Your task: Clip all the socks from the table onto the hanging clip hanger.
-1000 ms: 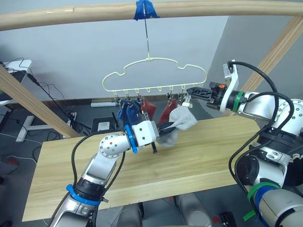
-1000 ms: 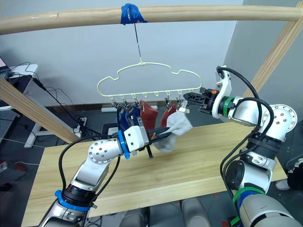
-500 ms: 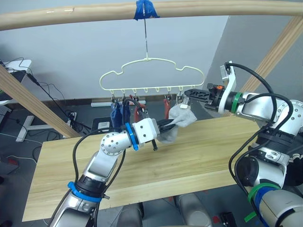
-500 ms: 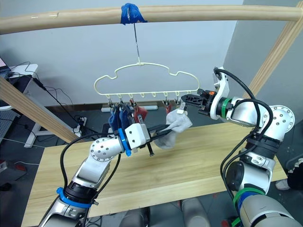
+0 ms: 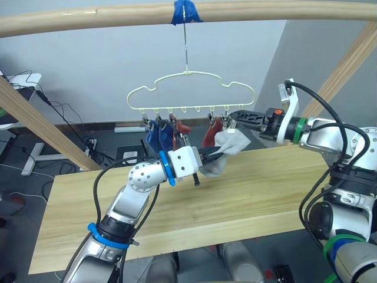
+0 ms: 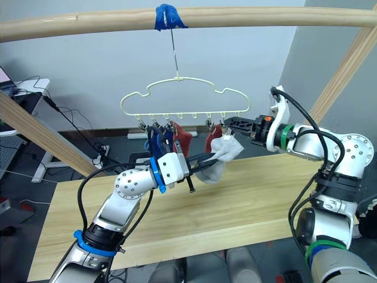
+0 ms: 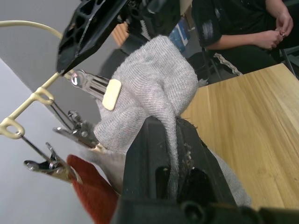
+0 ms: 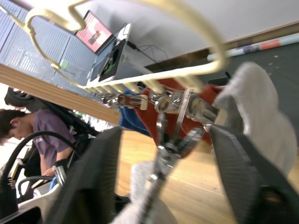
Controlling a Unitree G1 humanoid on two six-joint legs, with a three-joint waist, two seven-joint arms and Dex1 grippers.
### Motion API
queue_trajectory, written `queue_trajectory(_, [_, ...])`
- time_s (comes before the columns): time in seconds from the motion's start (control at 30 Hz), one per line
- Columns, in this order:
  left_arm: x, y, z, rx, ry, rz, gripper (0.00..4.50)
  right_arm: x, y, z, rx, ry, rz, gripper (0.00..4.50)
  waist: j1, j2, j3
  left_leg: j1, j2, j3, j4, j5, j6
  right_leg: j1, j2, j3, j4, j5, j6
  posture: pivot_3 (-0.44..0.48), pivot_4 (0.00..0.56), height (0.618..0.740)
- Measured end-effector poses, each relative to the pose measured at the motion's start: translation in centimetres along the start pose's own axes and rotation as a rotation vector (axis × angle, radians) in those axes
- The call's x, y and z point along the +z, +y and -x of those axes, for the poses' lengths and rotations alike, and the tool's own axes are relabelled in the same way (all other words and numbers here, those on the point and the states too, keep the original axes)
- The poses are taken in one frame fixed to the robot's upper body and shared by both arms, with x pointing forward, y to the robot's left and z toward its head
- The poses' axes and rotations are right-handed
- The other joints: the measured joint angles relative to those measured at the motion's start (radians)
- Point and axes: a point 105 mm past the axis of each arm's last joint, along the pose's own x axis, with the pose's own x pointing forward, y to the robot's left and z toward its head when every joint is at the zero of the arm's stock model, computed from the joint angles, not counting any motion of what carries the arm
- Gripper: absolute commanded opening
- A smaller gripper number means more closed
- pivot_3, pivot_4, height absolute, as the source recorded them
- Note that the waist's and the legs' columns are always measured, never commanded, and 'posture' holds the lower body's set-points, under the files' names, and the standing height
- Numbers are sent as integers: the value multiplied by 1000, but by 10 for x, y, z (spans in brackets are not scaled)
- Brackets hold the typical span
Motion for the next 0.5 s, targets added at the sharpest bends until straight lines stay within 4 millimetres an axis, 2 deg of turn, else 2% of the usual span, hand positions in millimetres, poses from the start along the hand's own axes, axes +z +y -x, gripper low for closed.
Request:
queue_trajectory(0.03, [-1,-1,1,-11,1,-5,0,-1,-2,5,-9,-2,10,4317,0,0,0,0,0,0,0,0,0,0,0,0,0,0,0,-179,190,740])
queue_trajectory(0.07, [-2,-2,1,-17,3,-5,291,-2,-5,10,-24,-7,19,4491,0,0,0,0,0,0,0,0,0,0,0,0,0,0,0,-183,188,740])
queue_trajectory(0.23, [-5,-6,4,-58,1,63,1702,-9,-26,43,-176,-13,174,4500,2,0,0,0,0,0,0,0,0,0,0,0,0,0,1,-189,174,740])
queue_trajectory(0.33, [-14,-15,11,-111,43,207,2560,-20,-32,59,-240,20,402,4500,1,0,0,1,0,0,0,0,0,0,0,0,0,-1,1,-190,169,740])
queue_trajectory(0.4, [-23,-22,18,-134,91,318,3170,-27,-35,60,-223,19,498,4500,-8,0,-1,2,0,1,0,0,0,0,0,1,0,-1,1,-186,167,740])
queue_trajectory(0.5, [-30,-28,28,-136,133,419,4056,-44,-44,56,-177,28,553,4500,-12,0,-1,2,0,2,2,0,0,1,0,1,1,0,3,-175,164,740])
